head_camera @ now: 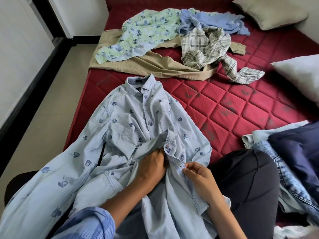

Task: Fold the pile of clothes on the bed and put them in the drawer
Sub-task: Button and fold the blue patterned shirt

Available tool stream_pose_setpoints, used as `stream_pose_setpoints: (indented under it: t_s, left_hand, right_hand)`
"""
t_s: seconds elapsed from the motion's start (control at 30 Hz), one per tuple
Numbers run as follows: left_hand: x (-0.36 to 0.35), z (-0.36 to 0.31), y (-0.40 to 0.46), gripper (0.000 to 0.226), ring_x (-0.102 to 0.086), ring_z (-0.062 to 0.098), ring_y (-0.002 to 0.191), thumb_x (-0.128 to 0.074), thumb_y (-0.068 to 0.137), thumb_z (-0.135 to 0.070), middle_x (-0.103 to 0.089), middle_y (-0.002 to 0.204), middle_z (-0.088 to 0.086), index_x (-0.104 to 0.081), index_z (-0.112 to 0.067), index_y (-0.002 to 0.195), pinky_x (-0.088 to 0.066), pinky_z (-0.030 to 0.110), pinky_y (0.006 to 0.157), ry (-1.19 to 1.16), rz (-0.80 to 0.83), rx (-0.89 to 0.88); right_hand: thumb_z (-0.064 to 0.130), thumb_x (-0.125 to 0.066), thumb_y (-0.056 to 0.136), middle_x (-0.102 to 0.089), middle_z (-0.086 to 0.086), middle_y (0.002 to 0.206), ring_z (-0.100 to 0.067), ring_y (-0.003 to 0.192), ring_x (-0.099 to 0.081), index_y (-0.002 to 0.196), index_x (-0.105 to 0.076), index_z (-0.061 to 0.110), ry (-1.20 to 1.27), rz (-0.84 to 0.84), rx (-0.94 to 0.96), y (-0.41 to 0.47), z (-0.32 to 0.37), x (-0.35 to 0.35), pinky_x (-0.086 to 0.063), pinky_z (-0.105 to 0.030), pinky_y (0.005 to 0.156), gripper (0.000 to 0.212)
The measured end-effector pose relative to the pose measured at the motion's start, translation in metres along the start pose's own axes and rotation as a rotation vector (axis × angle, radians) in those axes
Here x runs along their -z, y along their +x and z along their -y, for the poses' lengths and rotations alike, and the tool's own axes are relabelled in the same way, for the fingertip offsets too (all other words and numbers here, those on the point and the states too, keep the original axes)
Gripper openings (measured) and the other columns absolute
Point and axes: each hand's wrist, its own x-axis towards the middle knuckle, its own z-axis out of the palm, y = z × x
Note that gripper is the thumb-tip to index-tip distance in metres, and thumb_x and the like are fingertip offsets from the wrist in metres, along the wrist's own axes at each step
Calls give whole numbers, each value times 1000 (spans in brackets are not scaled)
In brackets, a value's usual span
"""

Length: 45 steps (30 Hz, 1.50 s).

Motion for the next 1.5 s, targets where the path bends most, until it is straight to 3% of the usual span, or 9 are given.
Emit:
stream_pose_setpoints:
  t_s: [0.23, 0.33, 0.43, 0.6, 0.87, 1.03, 1.1, 1.23, 1.5]
  left_hand:
    - [0, 4, 1, 25, -64, 36, 94, -58, 82, -18, -67, 103, 14, -64, -7, 103, -49, 39, 73, -75, -48, -12]
    - [1, 9, -4, 23, -64, 36, 93, -58, 80, -18, -69, 98, 13, -64, -9, 101, -52, 40, 69, -143, -44, -18]
    - [8, 10, -9, 15, -64, 32, 85, -63, 81, -20, -70, 88, 12, -63, -7, 89, -50, 36, 65, -245, -26, 35]
    - [41, 3, -25, 21, -58, 0, 58, -74, 80, -10, -62, 61, -9, -59, -19, 70, -43, 14, 58, -493, -7, 161]
    - [94, -8, -51, 14, -64, 5, 64, -75, 79, -2, -71, 70, -7, -70, -15, 79, -50, 14, 62, -813, -20, 249]
    - [105, -24, -59, 18, -69, 10, 74, -74, 80, -2, -74, 80, -2, -72, -19, 83, -52, 15, 71, -929, -1, 201]
    - [107, -29, -61, 17, -69, 9, 74, -73, 80, -3, -74, 80, -2, -72, -19, 85, -52, 15, 72, -960, -9, 179]
    - [106, -32, -61, 21, -70, 10, 77, -71, 82, -2, -74, 81, -4, -72, -22, 85, -53, 18, 75, -956, -38, 166]
    - [101, -37, -63, 20, -69, 5, 76, -72, 81, -3, -73, 81, -9, -73, -23, 84, -52, 14, 73, -858, -129, 106]
  right_hand:
    - [0, -57, 92, -64, -2, 66, -10, 63, -57, 83, -64, 4, 26, 8, 12, -2, 5, -3, -48, -20, 62, 13]
    - [12, -61, 92, -64, -9, 74, -19, 73, -55, 87, -68, 3, 26, 30, 34, -8, 8, -5, -46, -31, 69, 13]
    - [15, -62, 91, -64, -7, 74, -18, 72, -54, 89, -69, 1, 4, 45, 76, -14, 11, -4, -45, -30, 67, 16]
    - [5, -62, 89, -65, 0, 70, -10, 67, -56, 84, -68, 4, 3, 60, 126, -19, 20, 0, -46, -19, 64, 8]
    - [8, -68, 87, -63, -1, 71, -13, 65, -51, 79, -65, 13, -65, 120, 211, -46, 48, -10, -41, -25, 60, 10]
    - [20, -70, 83, -55, 13, 54, -4, 46, -42, 73, -60, 23, -483, -21, 368, -60, 63, -29, -33, -17, 48, 14]
    - [20, -71, 81, -58, 20, 58, -2, 52, -50, 73, -57, 30, -553, -87, 429, -65, 67, -36, -34, -11, 50, 19]
    - [18, -74, 81, -54, 15, 59, 8, 66, -56, 76, -58, 35, -577, -139, 456, -69, 67, -41, -36, -5, 58, 24]
    - [18, -73, 82, -68, 22, 76, -1, 70, -64, 82, -66, 32, -397, -150, 379, -73, 58, -42, -44, -10, 61, 16]
